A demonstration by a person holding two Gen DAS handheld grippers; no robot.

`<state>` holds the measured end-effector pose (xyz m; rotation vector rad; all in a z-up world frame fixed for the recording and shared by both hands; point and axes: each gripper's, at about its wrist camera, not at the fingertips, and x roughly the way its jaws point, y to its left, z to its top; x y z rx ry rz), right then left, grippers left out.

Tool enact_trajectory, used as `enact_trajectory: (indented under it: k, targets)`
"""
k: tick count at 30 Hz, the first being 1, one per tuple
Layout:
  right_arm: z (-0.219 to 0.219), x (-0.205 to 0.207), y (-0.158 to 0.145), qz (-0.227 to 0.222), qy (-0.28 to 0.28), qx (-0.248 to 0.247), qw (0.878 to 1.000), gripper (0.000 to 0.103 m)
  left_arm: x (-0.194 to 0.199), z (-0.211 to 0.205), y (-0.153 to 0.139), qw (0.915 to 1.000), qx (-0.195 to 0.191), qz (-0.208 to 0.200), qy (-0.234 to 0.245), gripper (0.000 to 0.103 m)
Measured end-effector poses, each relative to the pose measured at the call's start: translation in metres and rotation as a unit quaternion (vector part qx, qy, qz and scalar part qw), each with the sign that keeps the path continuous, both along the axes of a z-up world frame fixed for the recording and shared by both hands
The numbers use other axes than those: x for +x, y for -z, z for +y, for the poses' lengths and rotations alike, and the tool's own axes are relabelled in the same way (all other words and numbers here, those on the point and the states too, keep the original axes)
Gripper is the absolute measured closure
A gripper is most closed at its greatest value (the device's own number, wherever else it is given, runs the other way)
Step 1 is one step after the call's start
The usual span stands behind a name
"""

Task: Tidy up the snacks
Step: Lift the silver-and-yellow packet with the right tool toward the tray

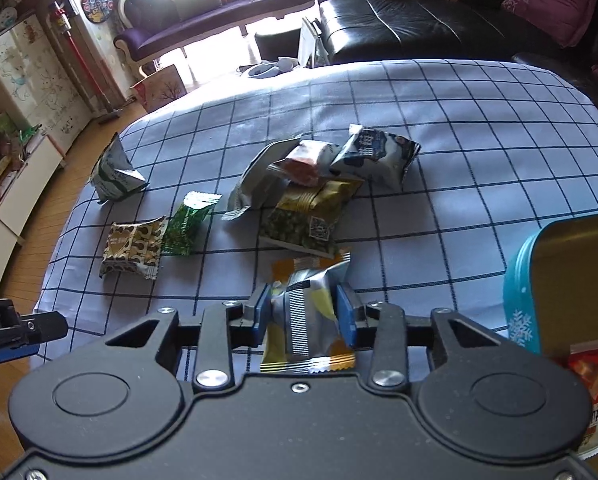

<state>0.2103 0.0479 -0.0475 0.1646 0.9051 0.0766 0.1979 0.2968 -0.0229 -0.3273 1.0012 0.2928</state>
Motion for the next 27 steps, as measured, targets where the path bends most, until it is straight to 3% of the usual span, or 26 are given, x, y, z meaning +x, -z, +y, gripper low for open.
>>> enact_trajectory:
  k: [7, 17, 19, 24, 27]
  targets:
    - [0.018, -0.008, 0.004, -0.015, -0.035, -0.066, 0.997, 0.054, 0.001, -0.001, 0.001, 0.9999, -0.009, -0.001, 0.006, 0.06]
    - [-0.004, -0.018, -0.01, -0.032, -0.052, -0.008, 0.998, 0.059, 0.009, -0.011, -0.002, 0.9995, 0.005, -0.028, 0.013, 0.06]
    - [-0.004, -0.02, -0.013, -0.037, -0.058, -0.001, 0.998, 0.059, 0.02, -0.012, -0.006, 0.9993, 0.011, -0.034, 0.008, 0.06]
    - [-0.001, -0.023, -0.014, -0.051, -0.074, -0.006, 0.996, 0.059, 0.058, -0.007, -0.018, 0.9988, -0.016, -0.046, 0.0, 0.059]
    - [-0.003, -0.022, -0.013, -0.048, -0.081, -0.003, 0.996, 0.059, 0.086, -0.005, -0.026, 0.9987, -0.002, -0.05, -0.009, 0.058]
